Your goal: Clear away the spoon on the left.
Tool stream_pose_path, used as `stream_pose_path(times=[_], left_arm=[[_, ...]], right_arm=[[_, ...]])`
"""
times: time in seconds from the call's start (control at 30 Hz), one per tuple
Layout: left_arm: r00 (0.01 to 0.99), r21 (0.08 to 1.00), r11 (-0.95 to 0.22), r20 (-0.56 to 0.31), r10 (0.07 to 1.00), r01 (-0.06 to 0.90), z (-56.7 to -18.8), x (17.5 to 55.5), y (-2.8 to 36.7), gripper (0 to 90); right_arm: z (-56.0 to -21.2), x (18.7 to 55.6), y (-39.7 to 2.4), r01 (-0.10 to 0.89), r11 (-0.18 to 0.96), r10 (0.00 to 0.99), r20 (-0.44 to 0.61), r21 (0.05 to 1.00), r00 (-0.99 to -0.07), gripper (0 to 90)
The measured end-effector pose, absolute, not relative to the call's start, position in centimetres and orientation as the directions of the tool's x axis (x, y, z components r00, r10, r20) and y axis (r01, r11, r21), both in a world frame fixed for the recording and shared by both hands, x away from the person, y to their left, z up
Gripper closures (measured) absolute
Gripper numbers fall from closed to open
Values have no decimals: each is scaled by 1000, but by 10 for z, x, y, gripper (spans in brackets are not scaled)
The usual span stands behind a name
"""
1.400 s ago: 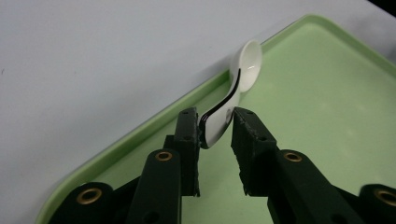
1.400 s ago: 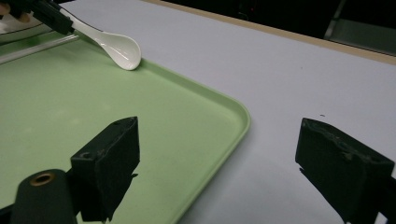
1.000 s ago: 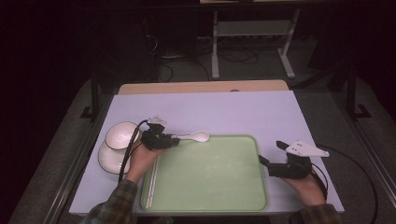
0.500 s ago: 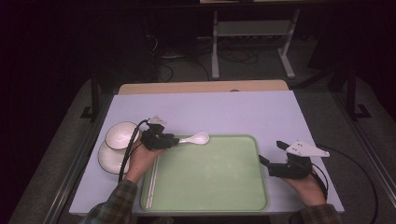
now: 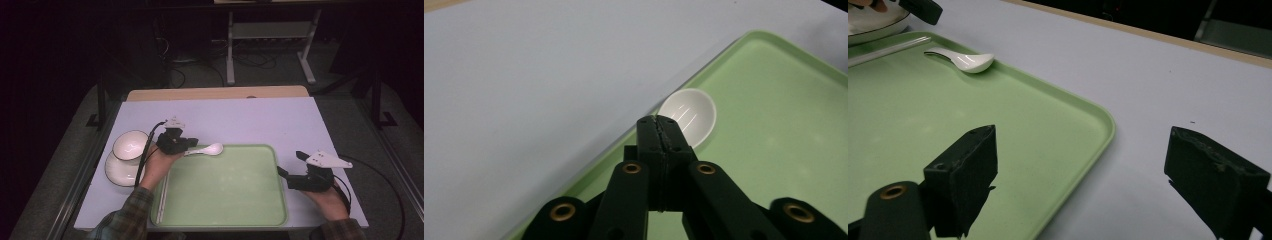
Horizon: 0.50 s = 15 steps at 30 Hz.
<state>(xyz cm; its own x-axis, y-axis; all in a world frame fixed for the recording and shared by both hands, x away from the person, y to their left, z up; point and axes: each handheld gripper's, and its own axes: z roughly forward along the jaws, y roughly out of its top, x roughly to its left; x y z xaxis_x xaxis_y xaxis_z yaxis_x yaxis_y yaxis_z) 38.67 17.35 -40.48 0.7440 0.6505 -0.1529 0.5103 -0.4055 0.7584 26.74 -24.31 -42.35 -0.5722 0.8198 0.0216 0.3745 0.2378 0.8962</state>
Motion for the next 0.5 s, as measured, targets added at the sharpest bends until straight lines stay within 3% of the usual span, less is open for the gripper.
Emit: stream_pose_path(times=[0.5], left_arm=[[786, 766, -428, -158, 598, 480, -416, 411, 103, 900]], right_arm=[[-423, 267, -244, 373, 226, 821, 30, 900, -570, 129]])
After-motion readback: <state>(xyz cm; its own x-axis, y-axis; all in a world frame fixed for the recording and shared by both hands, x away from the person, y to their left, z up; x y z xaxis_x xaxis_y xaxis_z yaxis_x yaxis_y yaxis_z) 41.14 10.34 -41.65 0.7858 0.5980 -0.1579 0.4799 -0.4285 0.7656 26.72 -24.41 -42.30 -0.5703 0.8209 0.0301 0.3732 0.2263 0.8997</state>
